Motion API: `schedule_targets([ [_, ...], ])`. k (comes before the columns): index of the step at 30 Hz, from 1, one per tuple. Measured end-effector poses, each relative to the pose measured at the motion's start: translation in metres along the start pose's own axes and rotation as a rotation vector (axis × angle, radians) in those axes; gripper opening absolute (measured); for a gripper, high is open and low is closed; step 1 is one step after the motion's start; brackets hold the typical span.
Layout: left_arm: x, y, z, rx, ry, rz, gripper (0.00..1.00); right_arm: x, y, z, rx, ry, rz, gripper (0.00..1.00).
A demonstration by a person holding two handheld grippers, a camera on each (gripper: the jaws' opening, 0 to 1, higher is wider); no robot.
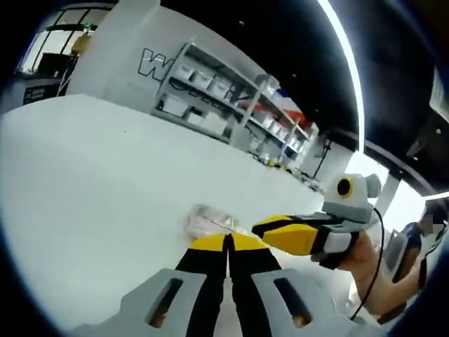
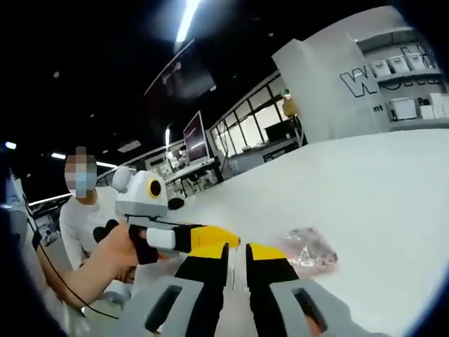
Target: Open the resealable bag by pulling the two sides of the seal apart until the entire bag opening is separated and visibly accessible.
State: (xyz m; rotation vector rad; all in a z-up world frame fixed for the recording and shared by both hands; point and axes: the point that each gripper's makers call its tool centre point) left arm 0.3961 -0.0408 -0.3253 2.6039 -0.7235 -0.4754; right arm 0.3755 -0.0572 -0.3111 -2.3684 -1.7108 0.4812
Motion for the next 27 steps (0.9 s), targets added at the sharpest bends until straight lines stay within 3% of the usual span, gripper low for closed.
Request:
schedule_targets([
  [19, -0.0007, 0.0008, -0.0005, 0.017, -0.002, 0.013, 0.01, 0.0064, 0.0007, 0.0032, -0.023, -0.028, 0.006, 0.06],
  [27, -0.0012, 0.005, -0.001, 0.065, -0.017, 0.017, 0.01, 0.0083, 0.0051, 0.009, -0.037, -0.054, 0.026, 0.04],
])
Point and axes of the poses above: the point that each gripper's makers call its tool centre point, and the gripper's own axes: x roughly forward along the fingers, y roughly to its right, z roughly out of its underside, and after that the axes turned 1 degree about y, right-handed
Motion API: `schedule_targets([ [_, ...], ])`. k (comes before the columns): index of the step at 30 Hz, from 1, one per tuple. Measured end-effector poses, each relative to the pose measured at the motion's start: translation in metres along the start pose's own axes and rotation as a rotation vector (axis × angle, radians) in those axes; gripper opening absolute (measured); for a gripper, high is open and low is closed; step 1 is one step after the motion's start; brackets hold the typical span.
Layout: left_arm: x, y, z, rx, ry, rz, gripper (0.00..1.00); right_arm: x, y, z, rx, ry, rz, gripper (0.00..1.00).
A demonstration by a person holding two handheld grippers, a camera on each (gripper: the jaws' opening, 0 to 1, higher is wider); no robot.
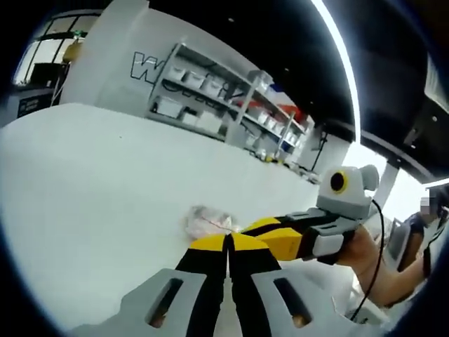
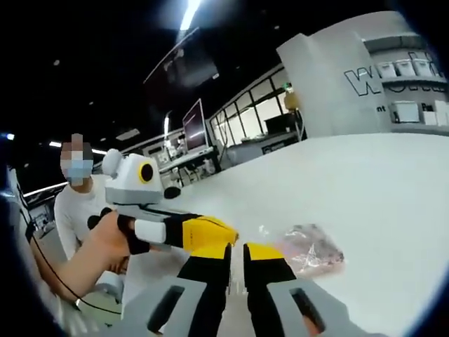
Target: Open the resealable bag by pulling the two sides of the seal apart until the entire bag opening is separated and visibly accessible.
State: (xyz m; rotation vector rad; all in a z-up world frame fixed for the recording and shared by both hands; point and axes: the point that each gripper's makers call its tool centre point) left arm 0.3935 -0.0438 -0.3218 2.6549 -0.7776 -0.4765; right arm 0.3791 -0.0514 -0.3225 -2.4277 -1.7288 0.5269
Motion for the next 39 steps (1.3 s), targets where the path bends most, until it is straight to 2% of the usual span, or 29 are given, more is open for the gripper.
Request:
schedule_targets([
  [8, 0.0001, 0.0032, 0.0027, 0.034, -0.022, 0.007, 0.01, -0.0008, 0.003, -0.0008, 0.01, 0.016, 0.009, 0.0],
  [16, -0.0015, 0.0057, -0.0004, 0.023, -0.013, 0.014, 0.01, -0.0023, 0.002, -0.002, 0.021, 0.027, 0.001, 0.0],
  [19, -0.0014, 0.0042, 0.0025, 0.004, -0.03, 0.003, 0.02, -0.0022, 0.0014, -0.0005, 0.023, 0.018, 0.002, 0.0],
  [22, -0.0017, 0.0052, -0.001, -0.029, 0.003, 0.006, 0.02, -0.003, 0.0011, 0.0004, 0.024, 0.017, 0.002, 0.0],
  [25, -0.0011, 0.0056, 0.0016, -0.069, -0.015, 0.012, 0.11, -0.0039, 0.0013, -0.0001, 0.023, 0.019, 0.005, 0.0],
  [30, -0.001, 0.0027, 0.0023, -0.087, -0.014, 0.001, 0.15, -0.0046, 0.0007, 0.0004, 0.014, 0.014, 0.006, 0.0],
  [35, -0.0015, -0.0005, 0.0066, -0.095, -0.036, 0.002, 0.12, -0.0062, -0.0026, -0.0019, 0.024, 0.028, -0.012, 0.0],
  [39, -0.0018, 0.0022, 0.0055, -0.113, -0.024, 0.021, 0.1, -0.0061, -0.0052, -0.0006, 0.006, 0.016, -0.017, 0.0],
])
Point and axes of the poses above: the point that each gripper's makers call its tool centre point, and the gripper's own axes: x roughly forward along the fingers, y roughly to its right, z roughly out of its underside, and after that the axes turned 1 degree about y, right-handed
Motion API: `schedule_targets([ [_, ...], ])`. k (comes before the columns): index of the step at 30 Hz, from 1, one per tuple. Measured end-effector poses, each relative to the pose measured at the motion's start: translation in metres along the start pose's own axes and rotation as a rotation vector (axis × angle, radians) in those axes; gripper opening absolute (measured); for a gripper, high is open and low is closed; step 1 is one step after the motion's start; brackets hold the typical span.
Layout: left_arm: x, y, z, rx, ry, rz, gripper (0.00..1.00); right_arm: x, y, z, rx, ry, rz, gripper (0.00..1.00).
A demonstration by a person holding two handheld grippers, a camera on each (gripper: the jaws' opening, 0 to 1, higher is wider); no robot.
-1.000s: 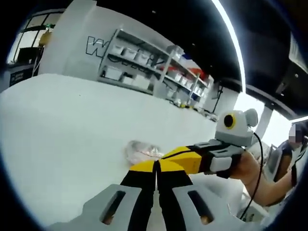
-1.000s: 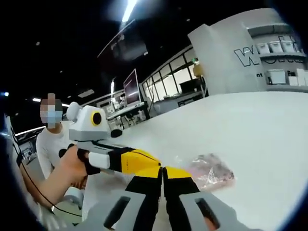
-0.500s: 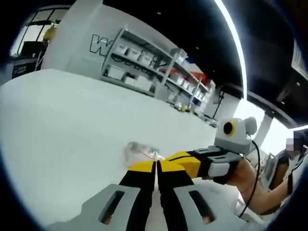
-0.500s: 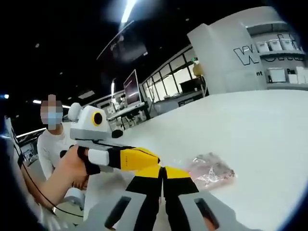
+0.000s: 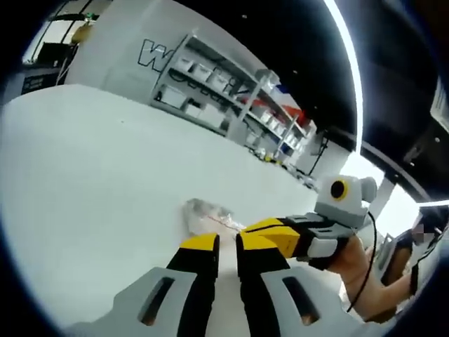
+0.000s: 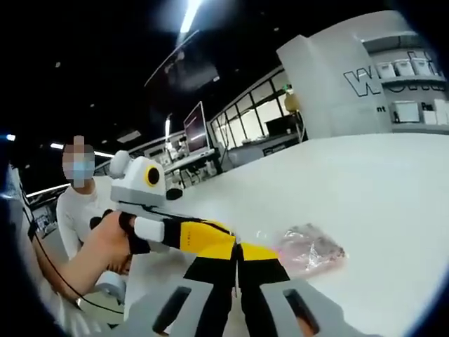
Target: Open the resealable bag by pulling the two sides of the seal apart until the entire bag opening is separated and visibly accessible.
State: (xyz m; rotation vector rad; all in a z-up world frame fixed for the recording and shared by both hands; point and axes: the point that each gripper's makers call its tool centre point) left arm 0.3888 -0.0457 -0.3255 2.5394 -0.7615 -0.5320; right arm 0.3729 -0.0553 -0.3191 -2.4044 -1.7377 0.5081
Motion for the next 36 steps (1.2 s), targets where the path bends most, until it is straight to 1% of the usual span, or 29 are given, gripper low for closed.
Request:
schedule_targets([
  [2, 0.0, 0.0, -0.001, -0.007, 0.0, 0.008, 0.09, 0.0, 0.0, 0.0, -0.001, 0.001, -0.001, 0.0],
  [4, 0.0, 0.004, -0.001, -0.012, 0.001, 0.024, 0.04, 0.0, 0.0, -0.001, -0.001, 0.003, 0.0, 0.0],
  [6, 0.0, 0.006, -0.001, -0.013, 0.005, 0.033, 0.02, 0.0, -0.001, -0.001, -0.002, 0.003, -0.002, 0.0],
  [12, -0.002, 0.006, 0.0, 0.001, 0.002, 0.031, 0.01, 0.001, 0.0, -0.002, -0.007, 0.005, 0.003, 0.0],
  [15, -0.002, 0.006, 0.002, -0.002, -0.014, 0.029, 0.01, 0.0, 0.002, -0.002, -0.004, 0.007, 0.011, 0.0],
  [18, -0.002, 0.005, 0.004, 0.008, -0.016, 0.014, 0.0, 0.001, 0.001, -0.001, 0.0, 0.007, 0.011, 0.0],
  [23, -0.001, 0.002, 0.004, 0.012, -0.021, -0.034, 0.0, 0.003, -0.002, 0.001, -0.033, -0.007, 0.016, 0.0],
  [25, -0.002, 0.001, 0.007, 0.052, -0.044, -0.051, 0.0, 0.003, 0.001, 0.002, -0.044, -0.015, 0.027, 0.0],
  [28, -0.002, 0.001, 0.006, 0.078, -0.056, -0.064, 0.0, 0.002, 0.003, 0.002, -0.036, -0.011, 0.033, 0.0],
  [29, -0.003, -0.002, 0.006, 0.09, -0.062, -0.083, 0.0, 0.002, 0.004, 0.0, -0.035, -0.004, 0.039, 0.0],
  [31, -0.008, -0.021, 0.006, 0.171, -0.082, -0.192, 0.0, -0.002, 0.005, -0.003, -0.034, 0.01, 0.047, 0.0],
  [32, -0.009, -0.023, 0.007, 0.178, -0.086, -0.2, 0.0, -0.003, 0.006, -0.004, -0.035, 0.012, 0.048, 0.0],
  [33, -0.009, -0.017, 0.008, 0.149, -0.08, -0.157, 0.0, -0.003, 0.007, -0.005, -0.037, 0.009, 0.049, 0.0],
  [34, -0.008, -0.01, 0.005, 0.106, -0.051, -0.104, 0.0, -0.004, 0.009, -0.003, -0.033, 0.002, 0.051, 0.0],
  [35, -0.008, -0.007, 0.003, 0.074, -0.038, -0.081, 0.0, -0.005, 0.01, -0.003, -0.029, 0.003, 0.055, 0.0],
  [36, -0.008, -0.009, 0.004, 0.08, -0.05, -0.091, 0.0, -0.005, 0.011, -0.003, -0.022, 0.004, 0.054, 0.0],
])
Point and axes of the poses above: the point that each gripper's makers call its tool centre point, and the gripper's own axes: x roughly forward along the fingers, y roughly to its right, z roughly out of its underside, and after that the axes turned 1 degree about y, right-handed
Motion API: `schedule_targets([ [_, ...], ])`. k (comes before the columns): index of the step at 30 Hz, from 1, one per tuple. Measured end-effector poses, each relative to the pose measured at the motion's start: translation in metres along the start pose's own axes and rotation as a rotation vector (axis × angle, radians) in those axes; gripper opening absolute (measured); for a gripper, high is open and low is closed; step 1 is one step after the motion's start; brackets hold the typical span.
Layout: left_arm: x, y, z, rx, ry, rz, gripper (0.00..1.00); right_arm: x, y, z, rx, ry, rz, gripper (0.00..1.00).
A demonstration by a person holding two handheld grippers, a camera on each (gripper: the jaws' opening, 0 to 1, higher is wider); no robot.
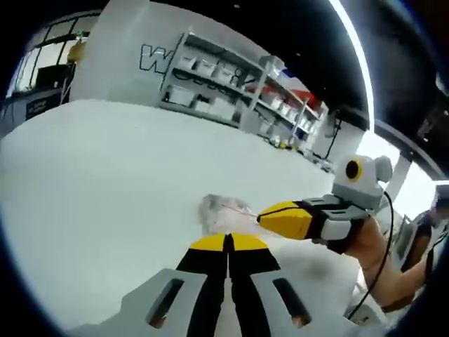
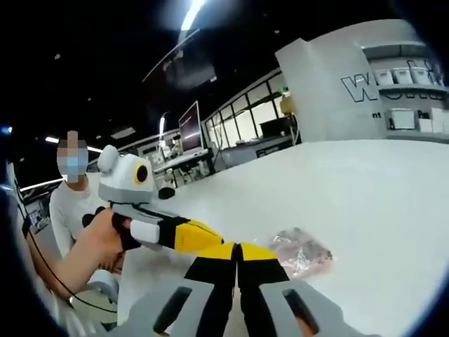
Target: Open the resealable bag by pulling the two sides of the seal apart until the entire bag opening is separated and visibly accessible.
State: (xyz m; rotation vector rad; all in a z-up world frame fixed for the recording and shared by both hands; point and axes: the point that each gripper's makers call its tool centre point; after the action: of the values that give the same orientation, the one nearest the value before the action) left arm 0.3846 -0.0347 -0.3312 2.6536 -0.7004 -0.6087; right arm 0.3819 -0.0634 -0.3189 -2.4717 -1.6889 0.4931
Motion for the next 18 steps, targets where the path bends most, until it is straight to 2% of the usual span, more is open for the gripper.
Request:
schedule_targets([
  [2, 0.0, 0.0, -0.003, 0.004, 0.03, -0.012, 0.01, 0.0, -0.001, 0.0, 0.007, 0.006, 0.0, 0.0],
  [5, 0.001, 0.012, -0.003, -0.048, 0.035, 0.061, 0.02, 0.0, -0.001, 0.0, 0.017, 0.012, -0.001, 0.0],
  [7, 0.001, 0.012, -0.004, -0.052, 0.044, 0.065, 0.02, 0.0, -0.001, 0.0, 0.025, 0.014, -0.008, 0.0],
  [9, 0.003, 0.012, -0.003, -0.067, 0.05, 0.065, 0.09, -0.001, -0.002, 0.0, 0.04, 0.029, -0.024, 0.0],
  [10, 0.004, 0.012, -0.003, -0.101, 0.048, 0.074, 0.13, -0.002, -0.003, 0.001, 0.046, 0.034, -0.029, 0.0],
  [11, 0.004, 0.015, -0.003, -0.14, 0.045, 0.096, 0.13, -0.003, -0.003, 0.001, 0.056, 0.04, -0.036, 0.0],
  [13, 0.003, 0.018, -0.005, -0.169, 0.062, 0.12, 0.13, -0.004, -0.004, 0.0, 0.079, 0.056, -0.05, 0.0],
  [18, 0.003, 0.018, -0.004, -0.194, 0.053, 0.127, 0.13, -0.005, -0.004, -0.001, 0.084, 0.065, -0.052, 0.0],
])
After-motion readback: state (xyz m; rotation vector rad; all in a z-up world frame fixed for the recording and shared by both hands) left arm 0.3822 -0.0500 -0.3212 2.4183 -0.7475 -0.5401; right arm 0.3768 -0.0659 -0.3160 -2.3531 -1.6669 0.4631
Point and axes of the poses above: the point that each gripper's makers call its tool centre point, and the gripper's own axes: x roughly forward along the fingers, y roughly to its right, z roughly out of its underside, and after that the axes turned 1 degree about y, right-handed
